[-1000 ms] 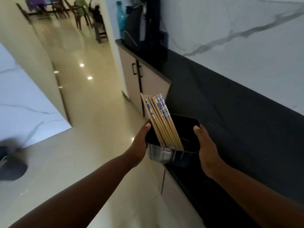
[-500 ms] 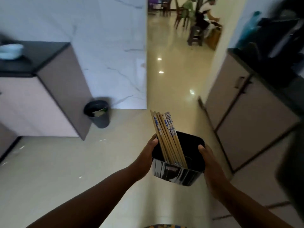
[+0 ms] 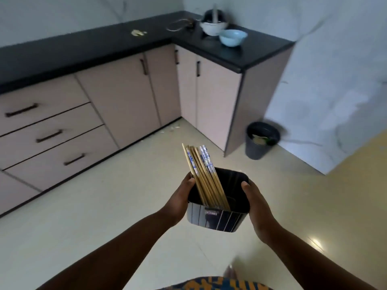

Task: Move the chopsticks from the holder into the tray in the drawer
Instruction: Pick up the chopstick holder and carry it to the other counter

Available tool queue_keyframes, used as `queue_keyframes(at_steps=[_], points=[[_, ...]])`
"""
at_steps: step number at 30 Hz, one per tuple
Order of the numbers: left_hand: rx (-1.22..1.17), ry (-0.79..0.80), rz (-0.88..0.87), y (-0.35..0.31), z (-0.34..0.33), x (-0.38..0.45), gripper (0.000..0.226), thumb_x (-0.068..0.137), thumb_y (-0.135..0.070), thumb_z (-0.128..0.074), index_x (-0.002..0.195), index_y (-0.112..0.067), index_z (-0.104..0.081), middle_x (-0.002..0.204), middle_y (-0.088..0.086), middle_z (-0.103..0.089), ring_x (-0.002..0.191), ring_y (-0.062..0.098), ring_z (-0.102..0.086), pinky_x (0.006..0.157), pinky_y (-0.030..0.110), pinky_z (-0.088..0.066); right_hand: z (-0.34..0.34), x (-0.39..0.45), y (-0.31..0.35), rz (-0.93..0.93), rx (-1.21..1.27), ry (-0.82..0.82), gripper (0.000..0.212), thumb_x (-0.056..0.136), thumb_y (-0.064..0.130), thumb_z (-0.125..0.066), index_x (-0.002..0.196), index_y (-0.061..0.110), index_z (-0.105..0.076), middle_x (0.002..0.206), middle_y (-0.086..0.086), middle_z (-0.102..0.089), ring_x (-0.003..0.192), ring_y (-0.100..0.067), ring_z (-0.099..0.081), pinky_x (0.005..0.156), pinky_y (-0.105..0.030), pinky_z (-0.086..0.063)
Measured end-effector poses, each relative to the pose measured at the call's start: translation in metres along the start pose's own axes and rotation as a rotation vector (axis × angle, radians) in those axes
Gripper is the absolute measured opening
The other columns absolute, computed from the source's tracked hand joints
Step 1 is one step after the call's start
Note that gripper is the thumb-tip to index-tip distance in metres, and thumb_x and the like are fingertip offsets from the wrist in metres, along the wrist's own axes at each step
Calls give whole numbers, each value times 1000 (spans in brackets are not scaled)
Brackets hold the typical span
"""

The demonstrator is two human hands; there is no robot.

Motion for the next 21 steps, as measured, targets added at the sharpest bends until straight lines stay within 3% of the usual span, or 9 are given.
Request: queue_keyframes(at_steps=[5,8,14,18,21], points=[[5,-235,-34,-19,80,21,49,93,-43,-26,132,-24,-48,126,-7,-62,113,-1,-58,84,7,-44,-78,83,23,4,-28,194,27,101,32,-38,121,26,-56,110,8,-67,103,-8,-63,66,-12,-50],[-25,-371,-68,-35,121,39,54,92,-44,-25,134,-18,-49,126,-1,-63,111,1,-60,80,7,-46,-123,134,43,7,-39,287,24,102,29,-41,111,28,-62,99,18,-72,96,3,-65,68,-7,-48],[-44,-632,-140,-62,190,64,56,93,-41,-24,133,-13,-51,122,3,-67,112,11,-62,82,13,-48,-211,214,90,14,-122,523,22,101,31,-43,99,45,-58,87,49,-60,86,31,-51,65,8,-35],[-47,-779,-137,-73,235,62,57,91,-45,-23,128,-15,-53,117,2,-68,105,10,-65,76,12,-50,-275,245,103,10,-165,659,23,102,29,-41,100,44,-58,89,50,-59,88,33,-49,67,9,-33],[-51,-895,-131,-74,274,53,56,92,-46,-23,126,-16,-55,112,0,-70,100,7,-67,71,11,-51,-324,259,100,24,-187,740,21,101,35,-42,105,48,-57,100,46,-56,93,33,-46,74,7,-34]])
Point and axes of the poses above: each hand's wrist, its own x-axis towards the middle knuckle, its own z-axis out of the back of the hand, y = z × x, the point moved 3 cm from there along x, towards the middle knuckle
